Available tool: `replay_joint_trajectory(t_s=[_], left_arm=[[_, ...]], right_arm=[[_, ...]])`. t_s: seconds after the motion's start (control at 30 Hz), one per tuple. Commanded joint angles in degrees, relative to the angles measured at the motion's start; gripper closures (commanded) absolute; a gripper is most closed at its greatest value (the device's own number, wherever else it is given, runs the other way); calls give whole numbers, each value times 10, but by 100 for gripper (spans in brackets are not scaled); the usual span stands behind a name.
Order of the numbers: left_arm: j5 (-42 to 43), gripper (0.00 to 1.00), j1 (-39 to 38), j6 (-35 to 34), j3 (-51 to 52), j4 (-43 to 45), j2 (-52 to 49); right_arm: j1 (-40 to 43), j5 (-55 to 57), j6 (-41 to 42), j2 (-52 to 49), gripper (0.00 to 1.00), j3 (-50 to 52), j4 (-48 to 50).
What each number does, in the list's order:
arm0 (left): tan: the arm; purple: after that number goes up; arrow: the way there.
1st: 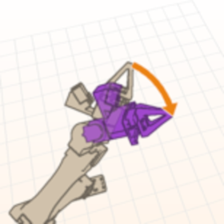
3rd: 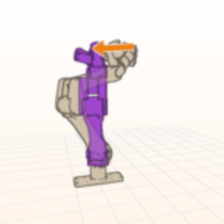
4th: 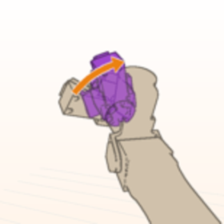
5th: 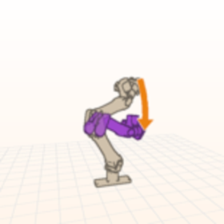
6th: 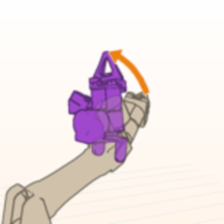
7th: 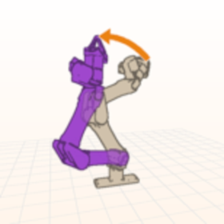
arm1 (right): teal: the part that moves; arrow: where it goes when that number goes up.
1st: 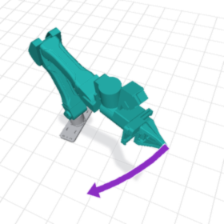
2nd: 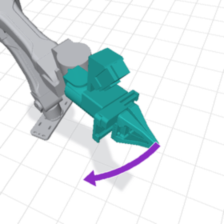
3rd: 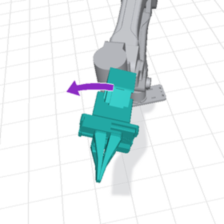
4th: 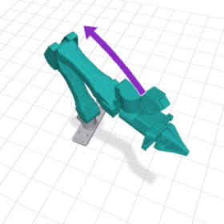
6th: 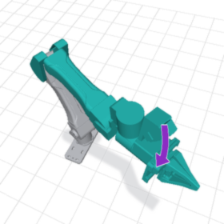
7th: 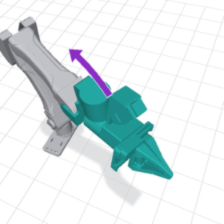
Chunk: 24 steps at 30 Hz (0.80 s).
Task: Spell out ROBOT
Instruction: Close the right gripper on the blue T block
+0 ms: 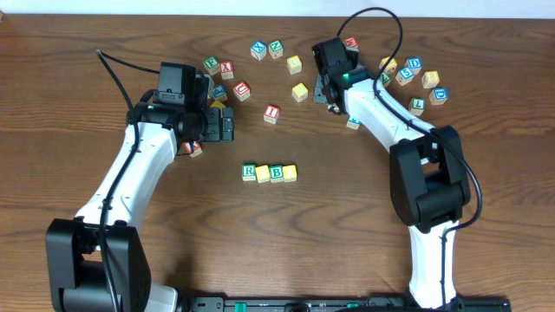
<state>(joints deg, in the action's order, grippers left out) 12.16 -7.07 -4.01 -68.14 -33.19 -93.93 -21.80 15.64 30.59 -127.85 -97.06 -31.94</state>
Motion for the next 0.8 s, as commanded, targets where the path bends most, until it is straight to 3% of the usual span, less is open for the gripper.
replay_joint_trajectory(t_s=[0.0, 0.77], left_arm=[[7, 2, 0, 10, 4, -2, 0], [7, 2, 0, 10, 4, -2, 0]], right_arm=[[-4, 9, 7, -17, 58, 5, 1], [-4, 3, 40, -19, 60, 5, -18]])
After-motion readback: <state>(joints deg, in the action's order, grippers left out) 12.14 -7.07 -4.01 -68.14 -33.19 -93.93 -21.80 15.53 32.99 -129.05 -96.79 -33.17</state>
